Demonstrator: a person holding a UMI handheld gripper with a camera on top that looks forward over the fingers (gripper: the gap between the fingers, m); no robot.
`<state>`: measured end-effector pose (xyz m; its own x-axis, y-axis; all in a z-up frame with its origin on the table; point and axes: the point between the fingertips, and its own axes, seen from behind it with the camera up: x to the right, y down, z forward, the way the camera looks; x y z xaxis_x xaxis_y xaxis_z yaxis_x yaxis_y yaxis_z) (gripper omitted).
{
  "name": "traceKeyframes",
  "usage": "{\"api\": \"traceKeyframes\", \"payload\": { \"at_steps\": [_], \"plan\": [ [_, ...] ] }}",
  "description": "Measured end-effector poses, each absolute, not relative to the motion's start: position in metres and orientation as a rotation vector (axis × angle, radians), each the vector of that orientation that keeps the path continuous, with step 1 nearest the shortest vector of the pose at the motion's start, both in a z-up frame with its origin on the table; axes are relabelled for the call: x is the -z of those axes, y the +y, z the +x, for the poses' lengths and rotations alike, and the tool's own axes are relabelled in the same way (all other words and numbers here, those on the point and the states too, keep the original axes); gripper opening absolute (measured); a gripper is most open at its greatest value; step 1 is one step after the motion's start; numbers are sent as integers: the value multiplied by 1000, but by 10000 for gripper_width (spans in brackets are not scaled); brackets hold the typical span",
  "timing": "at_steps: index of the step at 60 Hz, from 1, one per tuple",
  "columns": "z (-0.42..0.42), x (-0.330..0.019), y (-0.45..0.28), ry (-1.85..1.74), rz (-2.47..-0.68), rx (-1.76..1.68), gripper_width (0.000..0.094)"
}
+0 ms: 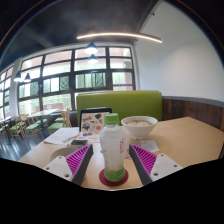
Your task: Pour water
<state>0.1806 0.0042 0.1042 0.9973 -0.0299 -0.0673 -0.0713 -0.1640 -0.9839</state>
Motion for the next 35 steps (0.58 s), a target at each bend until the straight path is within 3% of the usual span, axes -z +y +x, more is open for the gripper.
{"api": "traceKeyframes", "payload": {
  "at_steps": [21, 35],
  "plan": [
    [156, -141, -154, 95, -1717, -62, 820],
    [148, -137, -224, 61, -1717, -95, 821]
  ]
}}
